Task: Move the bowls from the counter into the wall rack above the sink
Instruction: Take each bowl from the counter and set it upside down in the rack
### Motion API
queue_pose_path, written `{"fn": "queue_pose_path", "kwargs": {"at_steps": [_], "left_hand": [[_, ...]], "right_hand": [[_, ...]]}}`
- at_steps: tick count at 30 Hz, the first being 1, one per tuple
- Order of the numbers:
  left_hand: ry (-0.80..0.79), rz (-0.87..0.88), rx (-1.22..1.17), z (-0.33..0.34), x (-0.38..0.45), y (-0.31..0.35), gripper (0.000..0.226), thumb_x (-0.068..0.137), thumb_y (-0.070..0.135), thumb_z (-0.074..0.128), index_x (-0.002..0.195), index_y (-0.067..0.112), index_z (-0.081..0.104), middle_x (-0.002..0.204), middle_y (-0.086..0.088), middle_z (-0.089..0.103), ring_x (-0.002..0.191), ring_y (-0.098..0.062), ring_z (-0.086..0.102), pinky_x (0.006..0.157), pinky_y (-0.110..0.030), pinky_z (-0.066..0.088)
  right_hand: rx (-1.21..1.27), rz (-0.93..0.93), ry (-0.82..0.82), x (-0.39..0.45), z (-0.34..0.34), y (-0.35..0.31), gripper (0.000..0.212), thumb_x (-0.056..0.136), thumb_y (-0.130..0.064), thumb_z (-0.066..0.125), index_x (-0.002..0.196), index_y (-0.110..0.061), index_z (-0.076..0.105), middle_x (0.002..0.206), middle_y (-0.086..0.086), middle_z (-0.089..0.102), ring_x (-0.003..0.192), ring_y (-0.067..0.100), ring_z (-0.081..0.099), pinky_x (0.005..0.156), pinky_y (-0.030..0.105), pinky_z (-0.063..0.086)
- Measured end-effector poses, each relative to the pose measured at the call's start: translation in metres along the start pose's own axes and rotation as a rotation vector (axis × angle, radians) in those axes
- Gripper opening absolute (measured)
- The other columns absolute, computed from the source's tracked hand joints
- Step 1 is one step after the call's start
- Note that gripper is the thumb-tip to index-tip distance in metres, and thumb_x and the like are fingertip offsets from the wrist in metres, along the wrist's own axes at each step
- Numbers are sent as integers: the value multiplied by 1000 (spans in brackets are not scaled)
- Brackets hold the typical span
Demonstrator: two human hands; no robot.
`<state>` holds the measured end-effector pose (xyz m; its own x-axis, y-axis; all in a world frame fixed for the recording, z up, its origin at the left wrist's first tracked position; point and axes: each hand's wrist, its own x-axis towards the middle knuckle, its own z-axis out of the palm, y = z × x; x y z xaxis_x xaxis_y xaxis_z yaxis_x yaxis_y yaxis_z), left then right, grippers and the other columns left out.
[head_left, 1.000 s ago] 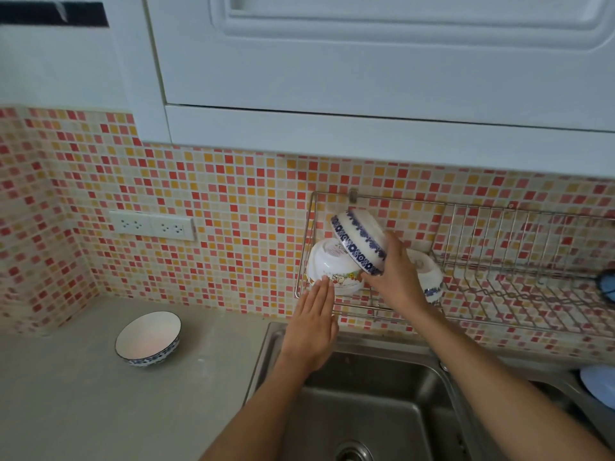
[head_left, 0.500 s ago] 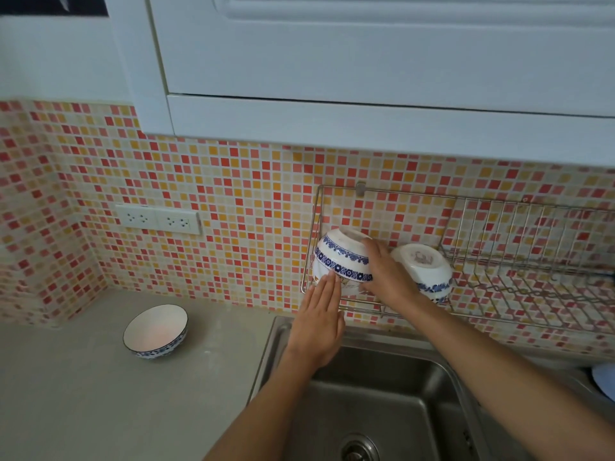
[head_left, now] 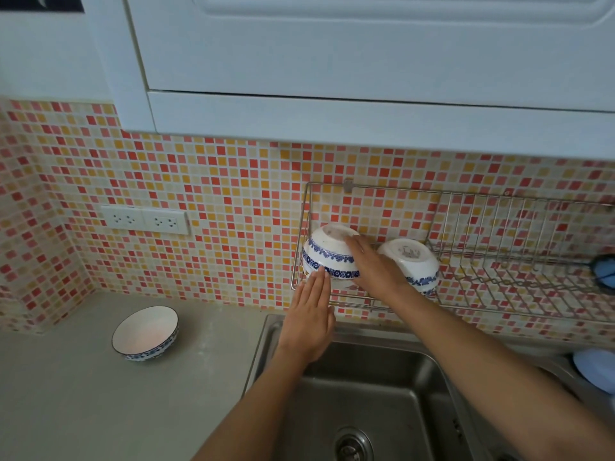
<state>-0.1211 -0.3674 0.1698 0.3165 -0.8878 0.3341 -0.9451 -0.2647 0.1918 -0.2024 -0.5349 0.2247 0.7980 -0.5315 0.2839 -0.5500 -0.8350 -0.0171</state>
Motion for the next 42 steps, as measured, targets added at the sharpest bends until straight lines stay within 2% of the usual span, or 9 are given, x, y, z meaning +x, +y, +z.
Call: {"fn": "queue_pose_path", "kwargs": {"at_steps": [8, 13, 17, 20, 23, 26, 31, 34, 42], "left_hand": [[-17, -4, 21, 0, 1, -1, 63, 93, 42, 2, 149, 18, -13, 158, 0, -16, 144, -15, -20, 117, -33, -14], [-15, -17, 2, -1, 2, 1, 63, 94, 47, 1, 149, 20, -12, 157, 4, -17, 143, -13, -21, 116, -31, -16], [2, -40, -35, -1, 8, 3, 60, 99, 47, 7, 149, 22, -14, 154, 6, -21, 142, -12, -22, 117, -32, -14], [3, -38, -15, -4, 21, 2, 65, 94, 55, 2, 147, 26, -19, 154, 3, -25, 142, -18, -24, 112, -34, -16], [-4, -26, 17, -8, 42, 3, 67, 87, 61, -9, 144, 29, -25, 155, 0, -28, 142, -24, -24, 111, -38, -15], [-14, -21, 18, -7, 57, 4, 64, 93, 58, 2, 145, 32, -24, 154, -1, -31, 142, -27, -25, 111, -41, -15], [-10, -33, 22, 5, 66, -1, 61, 97, 54, 10, 147, 35, -18, 155, -1, -29, 144, -32, -21, 119, -49, 4], [12, -30, 43, 10, 66, -3, 63, 92, 60, -1, 147, 35, -21, 155, 0, -29, 144, -32, -20, 117, -49, 10], [63, -44, 27, 12, 59, 1, 66, 94, 53, -1, 150, 20, -15, 158, -2, -19, 146, -25, -14, 120, -42, 3]], "right_hand": [[-9, 0, -53, 2, 2, -1, 88, 82, 0, 66, 150, -22, 16, 162, 4, 13, 112, 35, 61, 77, 48, 56], [80, 10, -89, -12, -6, -1, 79, 92, -16, 61, 154, -26, 13, 164, -6, 2, 141, 23, 34, 92, 43, 52], [133, 40, 25, -41, -1, 14, 71, 98, -43, 47, 155, -31, 7, 164, -4, 3, 150, 21, 10, 120, 49, 19], [35, 173, 17, -68, 4, 38, 69, 96, -61, 23, 155, -32, 4, 163, -4, -6, 150, 21, -9, 120, 52, -2], [-35, 249, 20, -84, 4, 55, 78, 91, -69, 7, 155, -26, -2, 158, -4, -16, 145, 21, -18, 119, 52, -5], [-78, 282, 12, -85, 5, 53, 81, 89, -69, 1, 155, -23, -8, 158, -1, -20, 144, 22, -20, 119, 53, -5], [-19, 323, -93, -78, 4, 55, 82, 91, -70, 8, 152, -23, -21, 158, 3, -28, 147, 26, -21, 119, 55, -3], [51, 331, -188, -74, -2, 56, 85, 92, -69, 18, 150, -25, -26, 153, 1, -37, 144, 26, -27, 118, 55, -7], [43, 323, -77, -79, 1, 54, 87, 91, -68, 21, 152, -21, -20, 157, 6, -29, 146, 28, -24, 120, 54, -2]]}}
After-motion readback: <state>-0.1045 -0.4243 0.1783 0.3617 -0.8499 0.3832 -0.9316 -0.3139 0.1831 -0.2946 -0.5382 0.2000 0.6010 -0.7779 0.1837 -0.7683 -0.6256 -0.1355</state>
